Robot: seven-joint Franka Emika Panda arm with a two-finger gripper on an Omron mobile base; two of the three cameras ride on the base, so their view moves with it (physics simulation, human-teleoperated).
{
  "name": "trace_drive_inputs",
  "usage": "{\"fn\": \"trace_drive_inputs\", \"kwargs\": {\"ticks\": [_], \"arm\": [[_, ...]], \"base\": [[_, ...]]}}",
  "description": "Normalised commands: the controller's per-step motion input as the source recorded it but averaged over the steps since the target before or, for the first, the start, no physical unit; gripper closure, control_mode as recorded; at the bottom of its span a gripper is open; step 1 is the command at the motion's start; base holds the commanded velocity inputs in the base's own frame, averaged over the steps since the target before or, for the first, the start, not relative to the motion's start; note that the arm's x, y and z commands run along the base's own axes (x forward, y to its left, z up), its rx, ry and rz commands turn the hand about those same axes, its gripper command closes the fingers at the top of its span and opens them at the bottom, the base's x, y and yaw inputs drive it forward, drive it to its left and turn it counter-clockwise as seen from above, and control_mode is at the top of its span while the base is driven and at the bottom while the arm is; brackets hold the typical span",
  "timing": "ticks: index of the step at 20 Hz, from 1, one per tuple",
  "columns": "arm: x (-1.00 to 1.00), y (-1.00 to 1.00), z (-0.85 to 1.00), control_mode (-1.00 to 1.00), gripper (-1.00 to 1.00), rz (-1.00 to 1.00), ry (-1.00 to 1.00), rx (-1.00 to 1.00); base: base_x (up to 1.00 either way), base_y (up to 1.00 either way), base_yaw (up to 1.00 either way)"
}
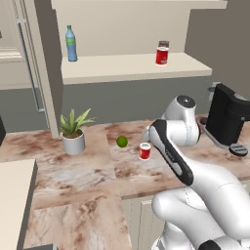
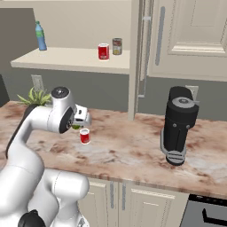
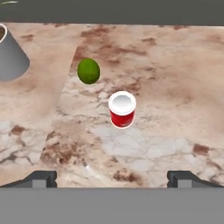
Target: Pick the cans from the counter and place them in their designated side in the cabinet.
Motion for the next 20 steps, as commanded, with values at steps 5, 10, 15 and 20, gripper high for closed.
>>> {"fn": "trace_drive_inputs", "kwargs": {"ticks": [5,10,15,20], "arm": [[0.23,0.04,-0.17,-1.00,-1.00,0.00,0.00,0.00],[0.21,0.06,-0.17,-1.00,-1.00,0.00,0.01,0.00],[0.17,0.00,-0.19,-1.00,-1.00,0.00,0.02,0.00],[0.08,0.00,-0.21,-1.00,-1.00,0.00,0.06,0.00]], "base": [[0.00,0.00,0.00],[0.00,0.00,0.00],[0.00,0.00,0.00],[0.00,0.00,0.00]]}}
